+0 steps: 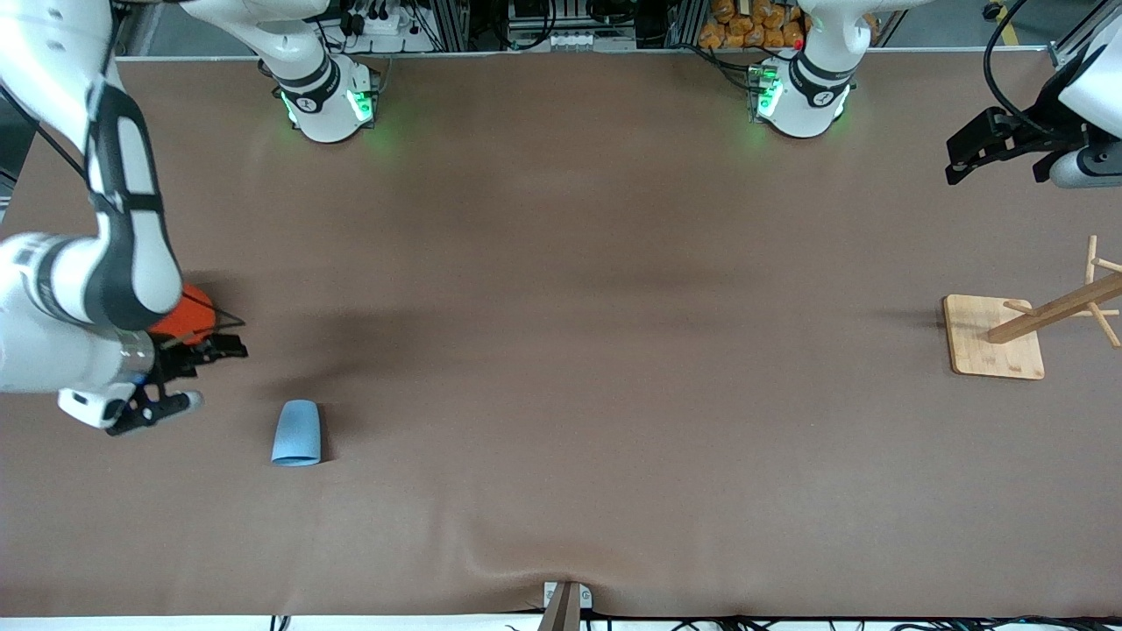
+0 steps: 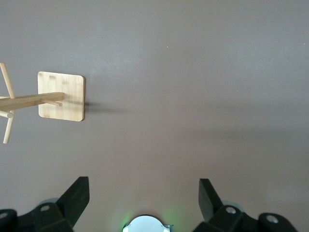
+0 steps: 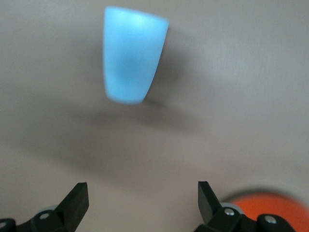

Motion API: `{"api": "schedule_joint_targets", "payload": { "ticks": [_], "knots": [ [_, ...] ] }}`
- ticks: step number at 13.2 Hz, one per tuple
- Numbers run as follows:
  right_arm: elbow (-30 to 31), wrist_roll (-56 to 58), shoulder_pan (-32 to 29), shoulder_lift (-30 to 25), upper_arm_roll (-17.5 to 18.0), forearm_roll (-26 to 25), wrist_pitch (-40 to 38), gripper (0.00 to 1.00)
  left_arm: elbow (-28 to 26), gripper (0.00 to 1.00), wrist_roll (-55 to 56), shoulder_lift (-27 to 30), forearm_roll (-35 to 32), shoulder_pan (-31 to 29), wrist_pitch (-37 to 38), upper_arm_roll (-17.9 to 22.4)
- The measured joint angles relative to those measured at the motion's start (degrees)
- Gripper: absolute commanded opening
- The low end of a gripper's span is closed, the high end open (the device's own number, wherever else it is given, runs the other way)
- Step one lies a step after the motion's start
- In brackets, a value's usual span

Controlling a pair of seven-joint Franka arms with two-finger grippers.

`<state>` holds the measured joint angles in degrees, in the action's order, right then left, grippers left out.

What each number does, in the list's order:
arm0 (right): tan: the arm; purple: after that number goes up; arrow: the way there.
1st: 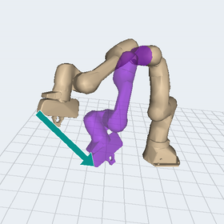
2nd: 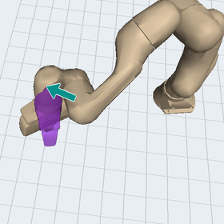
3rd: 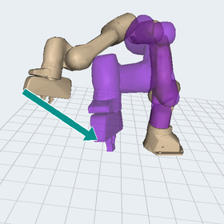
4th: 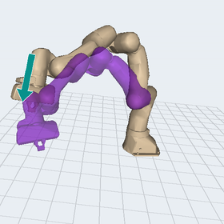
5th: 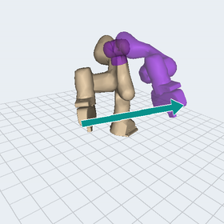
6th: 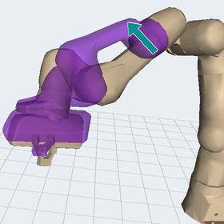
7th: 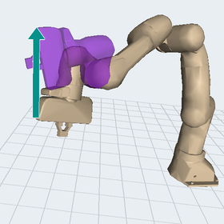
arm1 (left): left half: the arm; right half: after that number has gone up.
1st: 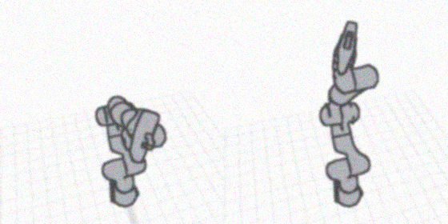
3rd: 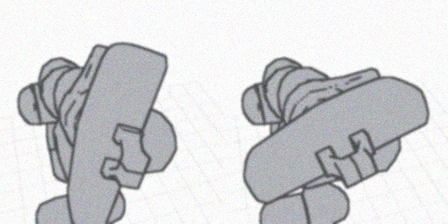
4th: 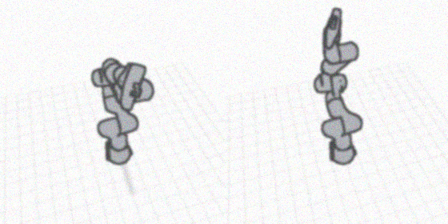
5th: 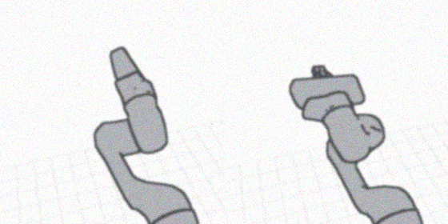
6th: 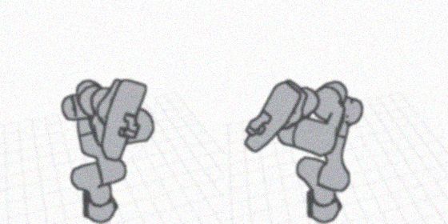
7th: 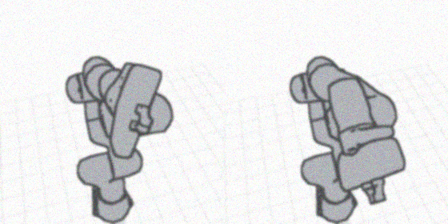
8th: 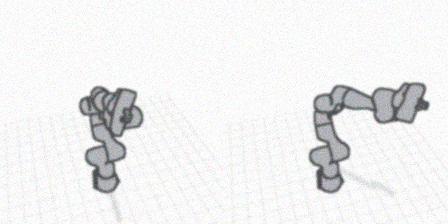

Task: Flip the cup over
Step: 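Reach the right gripper down to the lying blue cup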

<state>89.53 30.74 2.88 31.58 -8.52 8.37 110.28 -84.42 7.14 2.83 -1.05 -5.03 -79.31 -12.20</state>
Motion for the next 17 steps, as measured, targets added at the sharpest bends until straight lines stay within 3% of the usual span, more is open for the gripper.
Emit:
{"api": "schedule_joint_targets", "payload": {
  "ticks": [3,7,11,17],
  "knots": [
    [-0.3,3.6,1.3,4.5,0.4,0.0,8.8,1.00,0.0,1.00,0.0,0.0,0.0,0.0,-0.1,0.0],
    [-1.4,4.2,2.4,5.2,0.5,0.5,10.4,1.00,0.0,1.00,0.0,-0.2,0.0,0.1,-0.7,-0.3],
    [-1.5,2.4,3.8,5.9,0.5,4.5,11.5,1.00,0.0,1.00,0.0,-0.4,0.0,0.3,-1.5,-1.3],
    [-1.4,1.7,4.3,11.1,0.5,6.6,19.7,1.00,0.0,1.00,0.0,-0.4,0.0,0.0,-1.5,-1.2]
  ]
}}
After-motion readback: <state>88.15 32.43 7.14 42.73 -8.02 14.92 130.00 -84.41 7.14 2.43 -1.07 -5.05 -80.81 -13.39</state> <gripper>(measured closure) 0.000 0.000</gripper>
